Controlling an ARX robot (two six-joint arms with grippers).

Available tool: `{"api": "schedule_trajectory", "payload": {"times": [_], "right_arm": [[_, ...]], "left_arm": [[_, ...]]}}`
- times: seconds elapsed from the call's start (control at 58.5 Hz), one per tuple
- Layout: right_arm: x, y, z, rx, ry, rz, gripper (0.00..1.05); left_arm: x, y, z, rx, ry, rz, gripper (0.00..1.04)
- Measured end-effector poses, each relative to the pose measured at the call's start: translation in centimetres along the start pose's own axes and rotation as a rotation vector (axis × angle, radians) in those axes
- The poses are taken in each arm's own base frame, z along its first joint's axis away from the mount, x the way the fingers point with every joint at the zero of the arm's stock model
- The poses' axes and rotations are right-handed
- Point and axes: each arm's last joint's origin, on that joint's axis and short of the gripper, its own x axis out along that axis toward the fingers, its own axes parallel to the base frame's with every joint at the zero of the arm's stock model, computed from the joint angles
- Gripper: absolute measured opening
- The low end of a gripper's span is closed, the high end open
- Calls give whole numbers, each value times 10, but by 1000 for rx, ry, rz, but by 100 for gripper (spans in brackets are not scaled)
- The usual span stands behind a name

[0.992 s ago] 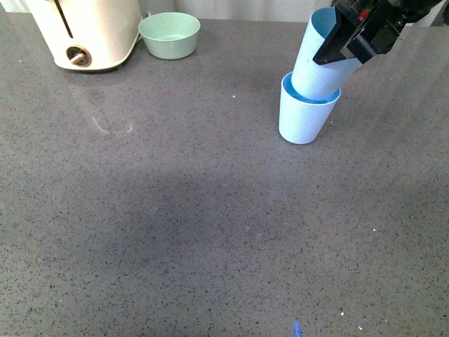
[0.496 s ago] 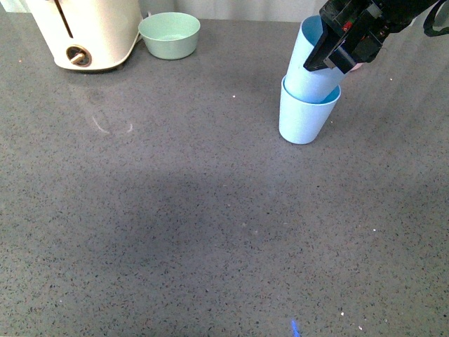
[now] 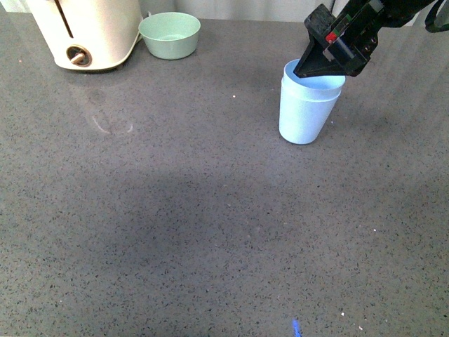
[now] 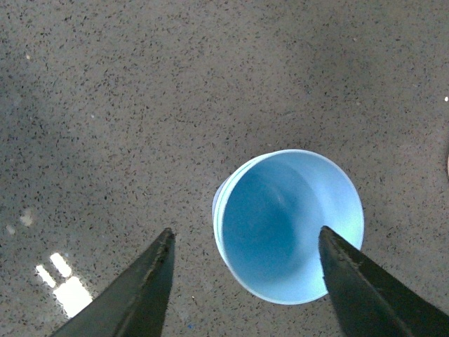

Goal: Stack blue cups with both arms

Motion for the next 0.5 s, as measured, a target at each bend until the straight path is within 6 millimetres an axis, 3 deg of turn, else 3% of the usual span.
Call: {"api": "schedule_trajectory", "payload": {"times": [0.103,0.205,0.342,0.496], "right_arm": [[-12,-6,-1,39,-59,-16,82],[-38,-12,-5,90,-153,-63,97],[-85,-13,-18,164,-294,-134,96],[-137,2,-52,296,-422,-228,96]], "left_arm": [[0,0,0,0,0,0,96],[0,0,0,0,0,0,96],[0,0,0,0,0,0,96],[0,0,0,0,0,0,96]]}}
